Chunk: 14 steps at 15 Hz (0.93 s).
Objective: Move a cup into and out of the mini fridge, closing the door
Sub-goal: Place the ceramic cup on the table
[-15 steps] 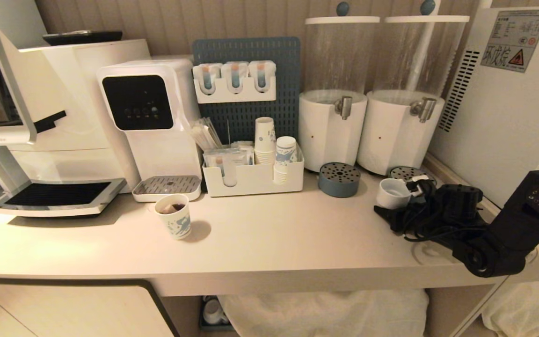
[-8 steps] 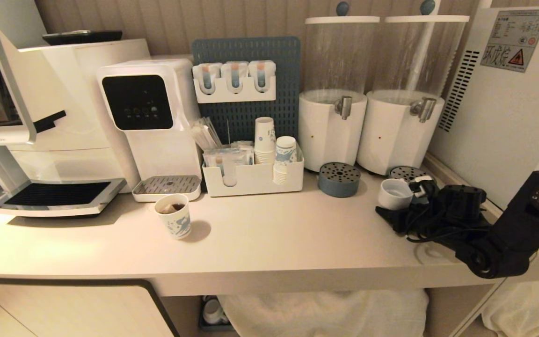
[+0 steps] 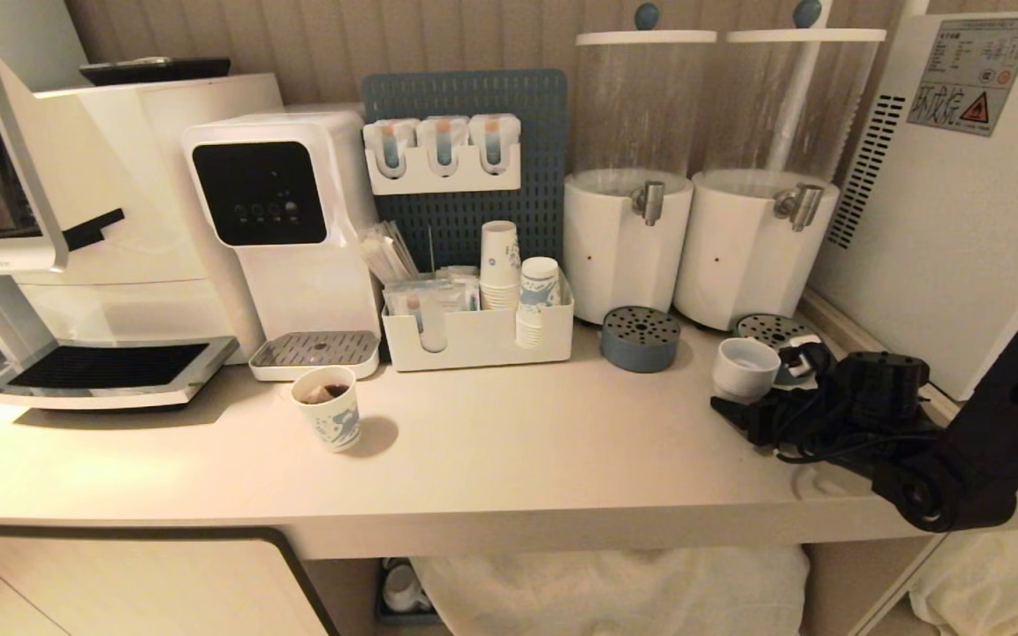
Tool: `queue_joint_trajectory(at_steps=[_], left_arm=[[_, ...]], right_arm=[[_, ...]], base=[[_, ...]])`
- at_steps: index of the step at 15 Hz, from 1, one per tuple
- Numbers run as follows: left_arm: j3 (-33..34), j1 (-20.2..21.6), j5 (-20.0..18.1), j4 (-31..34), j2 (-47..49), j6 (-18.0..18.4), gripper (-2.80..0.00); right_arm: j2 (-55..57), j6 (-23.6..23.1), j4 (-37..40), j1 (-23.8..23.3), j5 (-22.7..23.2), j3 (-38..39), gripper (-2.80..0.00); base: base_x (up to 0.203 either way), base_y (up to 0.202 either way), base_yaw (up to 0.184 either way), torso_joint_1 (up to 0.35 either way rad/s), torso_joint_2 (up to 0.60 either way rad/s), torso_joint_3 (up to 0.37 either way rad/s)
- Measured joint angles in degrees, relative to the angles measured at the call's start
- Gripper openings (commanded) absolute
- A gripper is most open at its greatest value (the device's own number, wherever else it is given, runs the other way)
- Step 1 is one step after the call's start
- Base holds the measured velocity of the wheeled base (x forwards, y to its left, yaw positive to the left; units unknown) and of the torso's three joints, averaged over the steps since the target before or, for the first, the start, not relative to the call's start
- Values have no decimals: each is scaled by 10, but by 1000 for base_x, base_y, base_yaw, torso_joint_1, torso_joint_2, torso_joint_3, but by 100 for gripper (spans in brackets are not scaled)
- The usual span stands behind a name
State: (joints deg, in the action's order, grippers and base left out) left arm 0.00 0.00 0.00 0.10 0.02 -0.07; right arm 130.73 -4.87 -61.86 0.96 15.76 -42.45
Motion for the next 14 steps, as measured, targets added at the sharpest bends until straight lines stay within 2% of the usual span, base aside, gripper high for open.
queue_joint_trajectory(at_steps=[14], left_arm=[[0, 0, 0, 0, 0, 0, -280]], right_arm=[[-12, -3, -3, 0, 1, 27, 0]], base=[[0, 0, 0, 0, 0, 0]])
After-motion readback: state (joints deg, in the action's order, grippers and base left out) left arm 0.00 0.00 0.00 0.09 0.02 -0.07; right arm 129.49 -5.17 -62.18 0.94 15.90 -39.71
